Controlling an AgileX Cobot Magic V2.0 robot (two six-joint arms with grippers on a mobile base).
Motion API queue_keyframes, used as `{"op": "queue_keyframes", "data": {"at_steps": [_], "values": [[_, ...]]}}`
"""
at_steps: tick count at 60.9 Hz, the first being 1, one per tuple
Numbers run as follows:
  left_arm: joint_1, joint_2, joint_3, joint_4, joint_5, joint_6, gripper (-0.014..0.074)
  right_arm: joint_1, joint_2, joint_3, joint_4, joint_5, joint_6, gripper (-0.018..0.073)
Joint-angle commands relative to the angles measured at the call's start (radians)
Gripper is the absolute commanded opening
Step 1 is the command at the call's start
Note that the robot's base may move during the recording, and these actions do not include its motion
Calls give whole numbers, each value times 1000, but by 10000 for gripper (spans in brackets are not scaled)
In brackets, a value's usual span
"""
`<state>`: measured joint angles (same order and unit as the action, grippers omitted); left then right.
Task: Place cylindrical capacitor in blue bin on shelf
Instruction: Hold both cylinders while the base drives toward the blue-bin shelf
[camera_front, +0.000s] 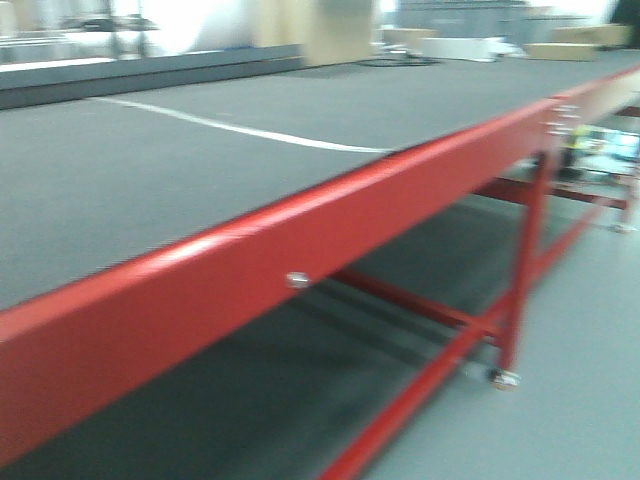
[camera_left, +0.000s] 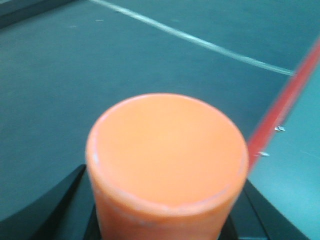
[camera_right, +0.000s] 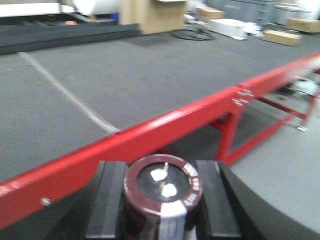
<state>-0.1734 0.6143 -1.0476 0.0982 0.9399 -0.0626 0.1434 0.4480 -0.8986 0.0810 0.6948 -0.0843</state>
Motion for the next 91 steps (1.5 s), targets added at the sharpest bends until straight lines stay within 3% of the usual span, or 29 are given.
{"op": "queue_keyframes", "data": {"at_steps": [1,91], "values": [[-8,-5,-4,2,-15,4,-111,2,-4,-6,-8,-22,-4,-162],[-8,-5,-4,2,-15,4,-111,2,-4,-6,-8,-22,-4,-162]]}}
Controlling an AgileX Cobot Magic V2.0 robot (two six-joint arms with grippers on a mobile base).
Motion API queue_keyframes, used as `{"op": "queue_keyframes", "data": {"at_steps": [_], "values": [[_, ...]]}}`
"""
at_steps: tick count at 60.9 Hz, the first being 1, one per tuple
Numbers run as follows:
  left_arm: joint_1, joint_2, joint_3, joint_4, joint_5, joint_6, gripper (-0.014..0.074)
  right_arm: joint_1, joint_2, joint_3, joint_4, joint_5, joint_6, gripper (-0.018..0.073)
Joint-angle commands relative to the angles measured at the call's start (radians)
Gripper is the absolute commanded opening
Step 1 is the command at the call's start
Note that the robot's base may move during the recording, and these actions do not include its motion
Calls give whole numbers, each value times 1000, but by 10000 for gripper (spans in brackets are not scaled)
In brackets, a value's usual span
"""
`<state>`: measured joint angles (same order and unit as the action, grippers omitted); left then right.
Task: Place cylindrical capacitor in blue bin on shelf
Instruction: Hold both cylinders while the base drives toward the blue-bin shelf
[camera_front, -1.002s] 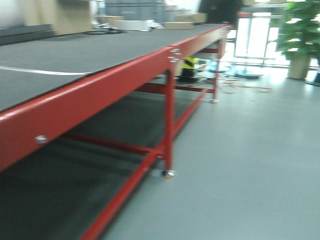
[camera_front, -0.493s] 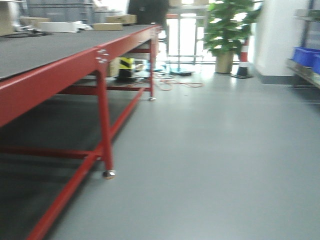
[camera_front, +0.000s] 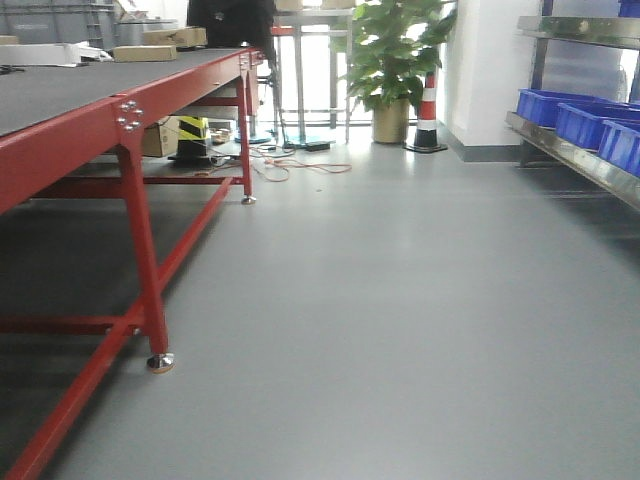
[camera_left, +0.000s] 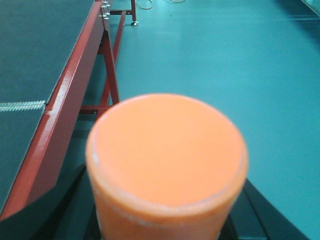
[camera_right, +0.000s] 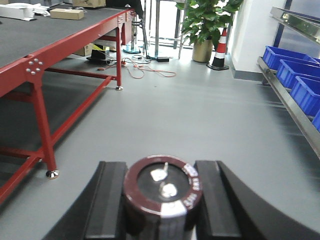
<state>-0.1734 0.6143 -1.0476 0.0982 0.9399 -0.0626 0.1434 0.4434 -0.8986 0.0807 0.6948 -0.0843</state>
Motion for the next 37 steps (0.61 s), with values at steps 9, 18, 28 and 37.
{"op": "queue_keyframes", "data": {"at_steps": [9,18,28,37], "values": [[-8,-5,-4,2,-15,4,-111,2,1,-6,-8,-22,-4,-162],[-8,-5,-4,2,-15,4,-111,2,1,-6,-8,-22,-4,-162],[-8,-5,-4,2,-15,4,-111,2,1,-6,-8,-22,-4,-162],[-8,-5,-4,2,-15,4,-111,2,1,-6,-8,-22,-4,-162]]}}
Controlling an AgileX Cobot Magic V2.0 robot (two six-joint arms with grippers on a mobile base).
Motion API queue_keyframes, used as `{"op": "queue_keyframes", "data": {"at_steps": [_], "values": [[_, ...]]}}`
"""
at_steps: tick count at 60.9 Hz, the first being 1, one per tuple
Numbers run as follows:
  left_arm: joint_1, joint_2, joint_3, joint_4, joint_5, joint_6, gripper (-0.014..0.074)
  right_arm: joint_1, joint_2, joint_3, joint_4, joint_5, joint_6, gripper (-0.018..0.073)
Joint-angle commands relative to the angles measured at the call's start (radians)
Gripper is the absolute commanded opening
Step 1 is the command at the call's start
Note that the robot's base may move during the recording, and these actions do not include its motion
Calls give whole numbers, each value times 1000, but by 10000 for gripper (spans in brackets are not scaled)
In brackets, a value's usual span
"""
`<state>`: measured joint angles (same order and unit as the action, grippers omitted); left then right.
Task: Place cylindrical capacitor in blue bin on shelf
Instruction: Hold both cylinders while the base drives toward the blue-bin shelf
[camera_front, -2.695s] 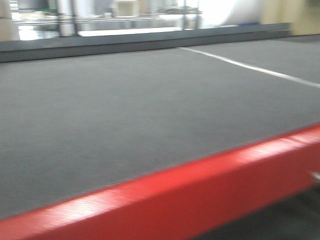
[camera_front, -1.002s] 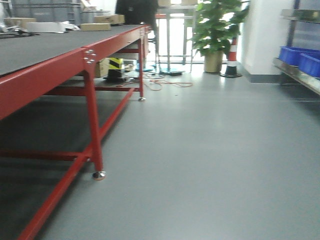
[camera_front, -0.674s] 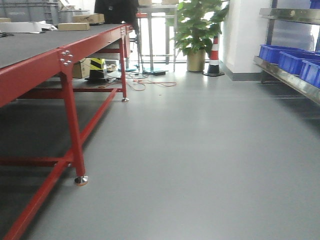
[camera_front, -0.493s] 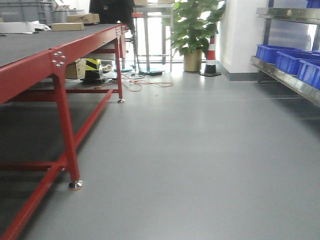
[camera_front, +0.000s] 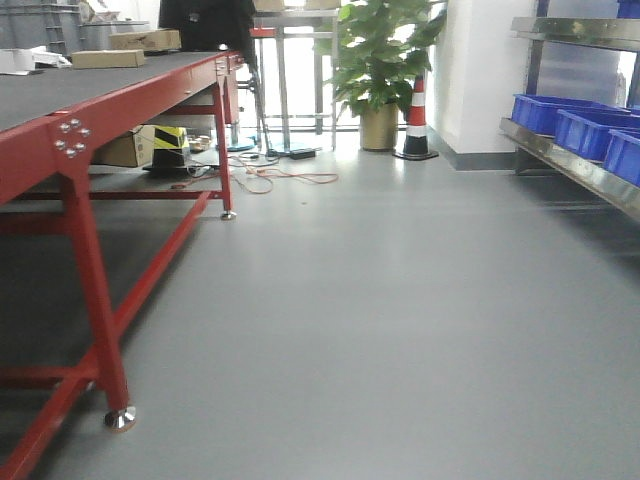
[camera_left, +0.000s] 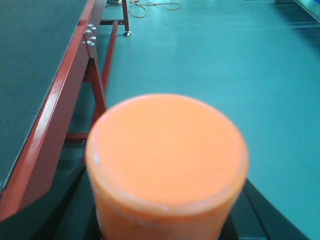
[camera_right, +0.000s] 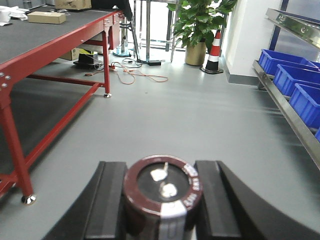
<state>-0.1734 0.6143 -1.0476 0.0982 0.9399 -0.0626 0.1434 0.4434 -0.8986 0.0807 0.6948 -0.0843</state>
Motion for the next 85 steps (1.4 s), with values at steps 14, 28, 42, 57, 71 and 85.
{"op": "queue_keyframes", "data": {"at_steps": [14,28,42,57,71,85], "values": [[-8,-5,-4,2,-15,4,-111,2,1,-6,-8,-22,-4,-162],[-8,-5,-4,2,-15,4,-111,2,1,-6,-8,-22,-4,-162],[-8,-5,-4,2,-15,4,-111,2,1,-6,-8,-22,-4,-162],[-8,-5,-4,2,-15,4,-111,2,1,-6,-8,-22,-4,-162],[-8,-5,-4,2,-15,4,-111,2,1,-6,-8,-22,-4,-162],[-8,-5,-4,2,-15,4,-111,2,1,-6,-8,-22,-4,-162]]}}
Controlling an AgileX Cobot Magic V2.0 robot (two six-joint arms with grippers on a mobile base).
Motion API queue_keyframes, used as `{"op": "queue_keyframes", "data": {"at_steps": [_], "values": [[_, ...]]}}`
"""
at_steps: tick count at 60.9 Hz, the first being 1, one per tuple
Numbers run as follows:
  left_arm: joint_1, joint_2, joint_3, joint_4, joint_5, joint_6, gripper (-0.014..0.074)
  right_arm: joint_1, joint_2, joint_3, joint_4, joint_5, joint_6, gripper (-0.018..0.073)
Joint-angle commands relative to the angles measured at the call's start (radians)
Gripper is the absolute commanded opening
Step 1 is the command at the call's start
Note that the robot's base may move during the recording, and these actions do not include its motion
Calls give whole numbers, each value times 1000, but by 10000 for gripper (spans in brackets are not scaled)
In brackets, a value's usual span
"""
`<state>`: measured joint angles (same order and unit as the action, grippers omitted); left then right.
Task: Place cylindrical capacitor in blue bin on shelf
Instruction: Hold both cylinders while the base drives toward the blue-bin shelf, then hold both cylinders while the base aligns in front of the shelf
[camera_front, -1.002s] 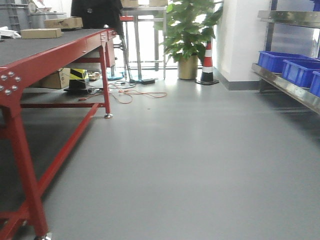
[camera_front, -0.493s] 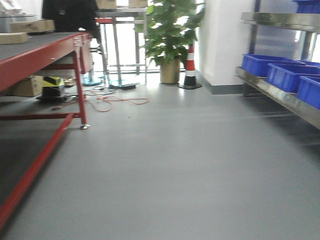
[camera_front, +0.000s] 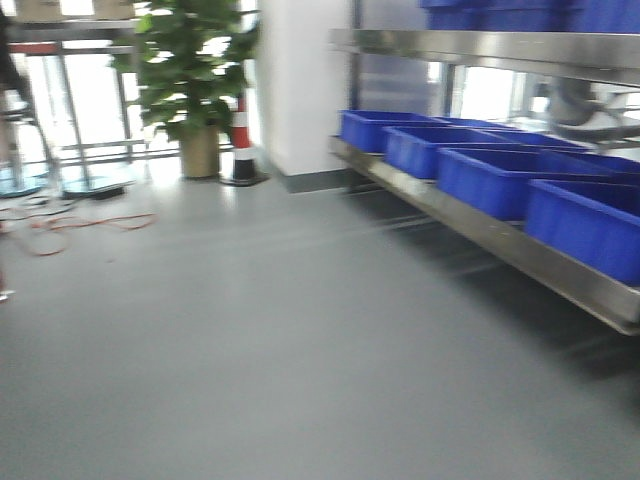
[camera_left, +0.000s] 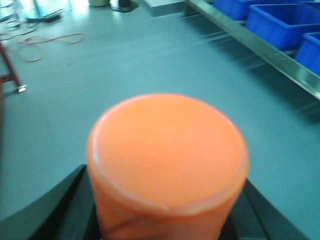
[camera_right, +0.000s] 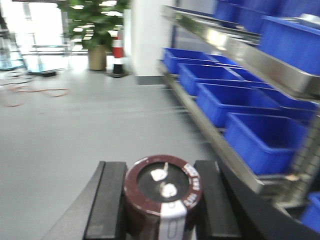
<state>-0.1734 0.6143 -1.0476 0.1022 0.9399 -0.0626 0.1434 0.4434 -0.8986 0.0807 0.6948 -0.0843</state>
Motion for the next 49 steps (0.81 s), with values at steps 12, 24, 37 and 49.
{"op": "queue_keyframes", "data": {"at_steps": [12,24,37,49], "values": [[-8,-5,-4,-2,-15,4,-111,2,1,-6,-8,-22,-4,-162],[-8,-5,-4,-2,-15,4,-111,2,1,-6,-8,-22,-4,-162],[-8,-5,-4,-2,-15,4,-111,2,1,-6,-8,-22,-4,-162],[-8,-5,-4,-2,-15,4,-111,2,1,-6,-8,-22,-4,-162]]}}
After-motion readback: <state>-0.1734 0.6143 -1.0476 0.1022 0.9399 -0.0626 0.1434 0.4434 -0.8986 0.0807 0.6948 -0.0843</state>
